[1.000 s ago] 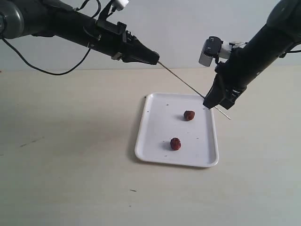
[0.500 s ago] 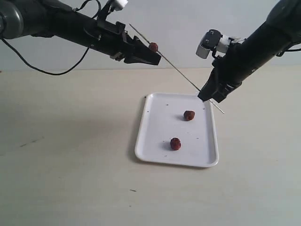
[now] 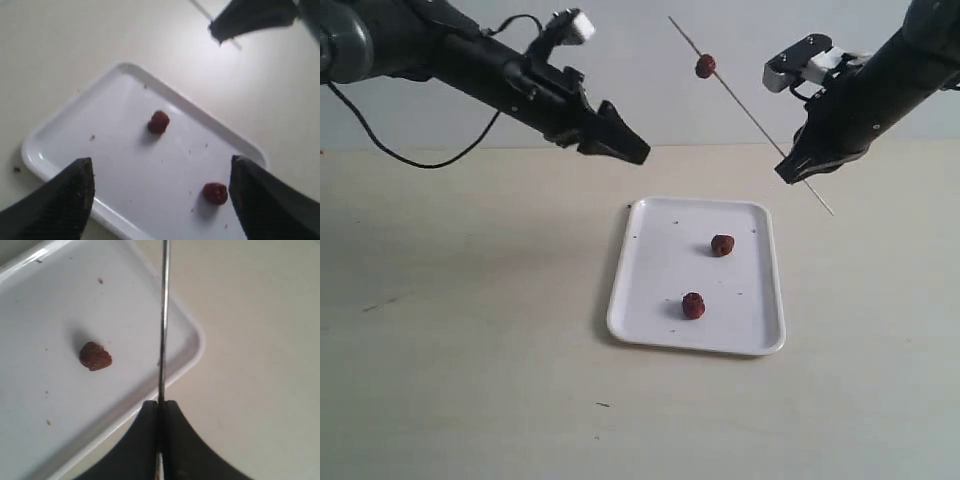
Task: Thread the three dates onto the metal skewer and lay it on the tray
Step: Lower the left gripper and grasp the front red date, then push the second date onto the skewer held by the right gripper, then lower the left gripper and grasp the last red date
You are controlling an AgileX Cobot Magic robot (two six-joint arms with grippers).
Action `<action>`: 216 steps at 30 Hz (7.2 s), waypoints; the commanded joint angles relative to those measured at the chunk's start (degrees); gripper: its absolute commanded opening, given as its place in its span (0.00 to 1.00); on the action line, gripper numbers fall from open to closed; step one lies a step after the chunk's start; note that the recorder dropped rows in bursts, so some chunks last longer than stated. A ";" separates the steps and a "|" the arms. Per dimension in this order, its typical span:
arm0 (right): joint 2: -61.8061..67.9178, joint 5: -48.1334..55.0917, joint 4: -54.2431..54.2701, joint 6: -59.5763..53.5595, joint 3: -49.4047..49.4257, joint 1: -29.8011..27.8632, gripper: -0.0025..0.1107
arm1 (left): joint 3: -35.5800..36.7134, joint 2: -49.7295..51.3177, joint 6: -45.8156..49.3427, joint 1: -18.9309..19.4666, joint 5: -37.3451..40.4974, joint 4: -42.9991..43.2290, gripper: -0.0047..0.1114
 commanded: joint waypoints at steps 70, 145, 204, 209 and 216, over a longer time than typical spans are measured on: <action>2.61 14.44 6.69 -18.77 -0.15 -0.39 0.02 | -1.25 -2.73 -18.23 10.78 7.87 -5.84 0.31; 5.12 17.01 22.69 -36.82 -0.15 -0.29 0.02 | -1.25 -2.73 -17.41 0.59 7.87 -7.32 0.31; 4.26 11.60 6.23 8.04 -4.64 -9.61 0.02 | -5.55 13.87 -73.82 -25.39 -33.50 43.30 0.68; 4.26 11.60 6.73 7.93 -4.64 -9.61 0.02 | -5.55 14.93 -75.07 -25.27 -33.90 44.85 0.68; 4.26 11.60 7.47 7.64 -4.64 -9.61 0.02 | -5.55 15.24 -76.40 -25.27 -34.14 45.41 0.54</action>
